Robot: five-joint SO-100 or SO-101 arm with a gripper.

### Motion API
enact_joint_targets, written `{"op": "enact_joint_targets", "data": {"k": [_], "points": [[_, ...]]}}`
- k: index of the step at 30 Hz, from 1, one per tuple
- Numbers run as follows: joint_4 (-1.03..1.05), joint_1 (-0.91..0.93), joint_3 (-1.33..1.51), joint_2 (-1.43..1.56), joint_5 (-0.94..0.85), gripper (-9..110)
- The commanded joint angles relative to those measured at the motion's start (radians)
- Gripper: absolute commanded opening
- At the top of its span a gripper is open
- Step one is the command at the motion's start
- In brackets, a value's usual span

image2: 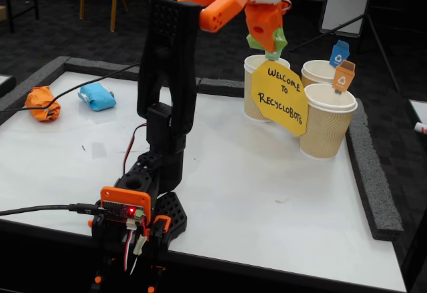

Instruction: Sort rubbish by color.

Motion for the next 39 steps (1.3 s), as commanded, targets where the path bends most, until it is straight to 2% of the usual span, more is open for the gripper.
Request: {"op": "enact_joint_targets", "data": {"k": [1, 5, 11, 16, 18, 24, 25, 39], "points": [[-0.051, 0.015, -0.141, 0.018, -0.028, 0], [-0.061, 0.02, -0.144, 0.011, -0.029, 3], [-0.057, 0.028, -0.144, 0.012, -0.029, 26], [-0.048, 0.035, -0.144, 0.015, -0.029, 28], [-0.034, 0.037, -0.152, 0.023, -0.029, 26], [-0.009, 0.044, -0.097, 0.146, -0.029, 1], [-0.014, 0.048, -0.054, 0.192, -0.023, 0], [0.014, 0.084, 0.603, 1.02, -0.028, 0]]}}
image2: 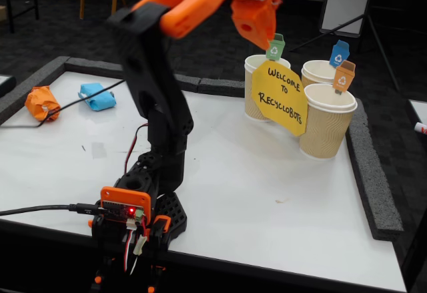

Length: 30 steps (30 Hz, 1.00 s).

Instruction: Sort rubbish by color.

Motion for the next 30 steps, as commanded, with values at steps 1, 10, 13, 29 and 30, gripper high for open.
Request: {"op": "enact_joint_targets", "data": {"k": [1, 10, 13, 29, 30], "points": [[0.018, 0.014, 0.087, 0.403, -0.018, 0], [0.069, -0.006, 0.331, 0.79, -0.018, 0], [0.098, 0.0, 0.351, 0.822, -0.015, 0], [0.186, -0.075, 0.451, 1.029, -0.009, 0], [0.181, -0.094, 0.451, 1.029, -0.009, 0]]}}
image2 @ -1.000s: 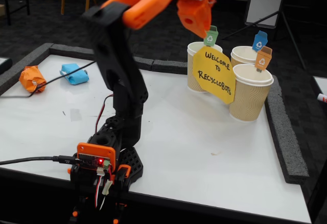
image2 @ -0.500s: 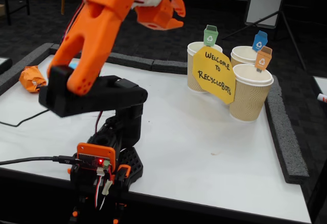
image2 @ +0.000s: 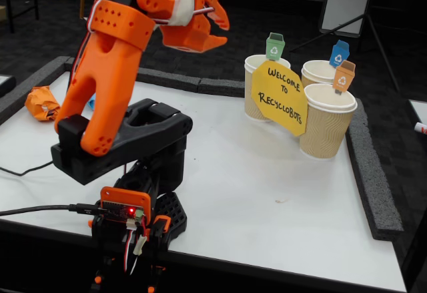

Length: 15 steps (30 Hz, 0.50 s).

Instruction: Sort rubbish by color.

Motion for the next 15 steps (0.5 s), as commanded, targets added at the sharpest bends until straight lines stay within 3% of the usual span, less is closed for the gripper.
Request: {"op": "enact_joint_targets", "data": {"k": [1, 15], "points": [[-0.011, -0.077, -0.017, 0.003, -0.009, 0], [-0.041, -0.476, 0.06, 0.002, -0.018, 0]]}}
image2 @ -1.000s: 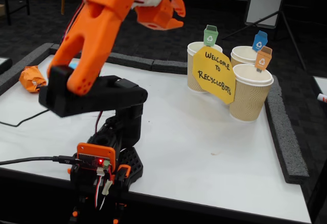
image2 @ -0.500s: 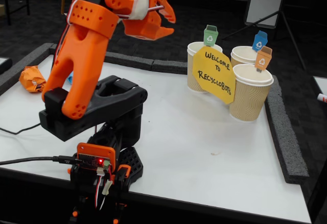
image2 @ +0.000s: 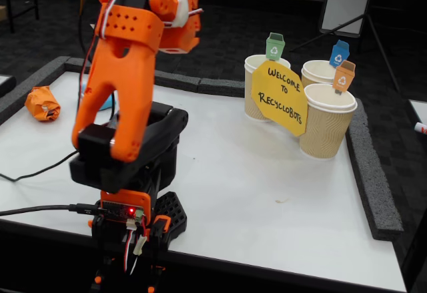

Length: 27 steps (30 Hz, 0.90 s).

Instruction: Sort rubbish by color.

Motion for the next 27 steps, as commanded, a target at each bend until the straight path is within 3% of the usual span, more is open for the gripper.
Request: {"op": "enact_joint_targets", "data": {"k": [1, 16, 27], "points": [[-0.038, -0.161, 0.005, 0.002, -0.018, 0], [-0.089, -0.641, 0.107, 0.0, -0.018, 0], [-0.137, -0.753, 0.156, 0.0, -0.018, 0]]}}
